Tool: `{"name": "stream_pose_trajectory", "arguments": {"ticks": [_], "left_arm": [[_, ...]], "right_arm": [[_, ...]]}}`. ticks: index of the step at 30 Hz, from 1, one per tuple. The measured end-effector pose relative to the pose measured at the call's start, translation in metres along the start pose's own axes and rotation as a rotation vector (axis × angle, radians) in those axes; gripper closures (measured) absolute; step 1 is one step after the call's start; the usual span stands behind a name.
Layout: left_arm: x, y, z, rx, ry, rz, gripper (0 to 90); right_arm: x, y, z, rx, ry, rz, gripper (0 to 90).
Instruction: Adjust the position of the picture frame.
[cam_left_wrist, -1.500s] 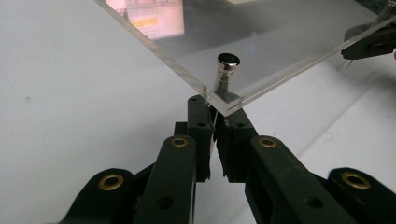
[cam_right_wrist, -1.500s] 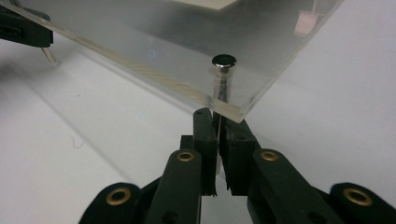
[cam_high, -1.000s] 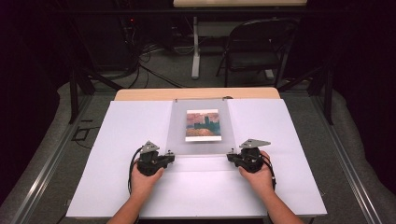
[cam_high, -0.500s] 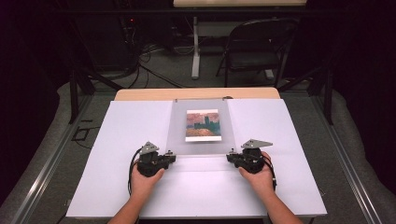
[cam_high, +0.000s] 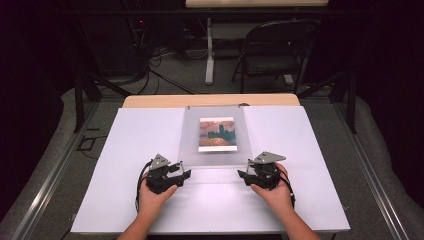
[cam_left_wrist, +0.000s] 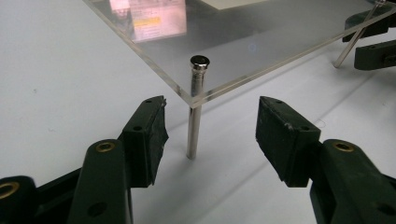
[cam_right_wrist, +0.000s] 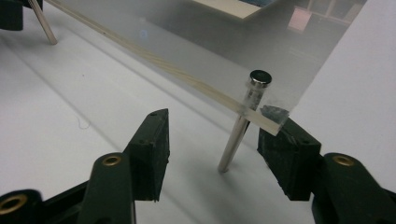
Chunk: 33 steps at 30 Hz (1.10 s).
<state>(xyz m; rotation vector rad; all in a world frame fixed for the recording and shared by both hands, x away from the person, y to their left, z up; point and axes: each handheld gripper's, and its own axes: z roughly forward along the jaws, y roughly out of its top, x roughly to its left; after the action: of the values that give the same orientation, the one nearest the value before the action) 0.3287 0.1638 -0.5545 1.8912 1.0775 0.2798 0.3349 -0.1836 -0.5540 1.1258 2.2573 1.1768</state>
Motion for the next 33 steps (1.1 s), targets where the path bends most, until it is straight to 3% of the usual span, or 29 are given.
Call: {"name": "stream_pose_trajectory", "arguments": {"ticks": [9, 15, 21, 26, 29, 33], "left_arm": [[-0.002, -0.003, -0.012, -0.002, -0.029, -0.021, 42.5], [-0.002, -0.007, -0.021, 0.0, -0.029, -0.028, 42.3], [-0.004, -0.012, -0.033, 0.009, -0.014, 0.007, 38.3], [-0.001, -0.015, -0.046, -0.042, 0.008, 0.024, 38.4], [0.004, -0.016, -0.052, -0.047, 0.029, 0.003, 38.7], [0.012, -0.018, -0.058, -0.063, 0.046, -0.06, 39.4]], "right_arm": [[0.001, -0.004, -0.015, 0.002, 0.0, 0.0, 40.8], [0.001, -0.014, -0.036, -0.012, 0.008, 0.011, 40.6], [0.0, -0.02, -0.051, -0.032, 0.003, 0.021, 40.6], [-0.007, -0.025, -0.061, -0.046, -0.01, 0.046, 41.2], [-0.01, -0.025, -0.065, -0.053, -0.018, 0.05, 42.2], [-0.016, -0.024, -0.07, -0.074, -0.04, 0.057, 43.5]]}}
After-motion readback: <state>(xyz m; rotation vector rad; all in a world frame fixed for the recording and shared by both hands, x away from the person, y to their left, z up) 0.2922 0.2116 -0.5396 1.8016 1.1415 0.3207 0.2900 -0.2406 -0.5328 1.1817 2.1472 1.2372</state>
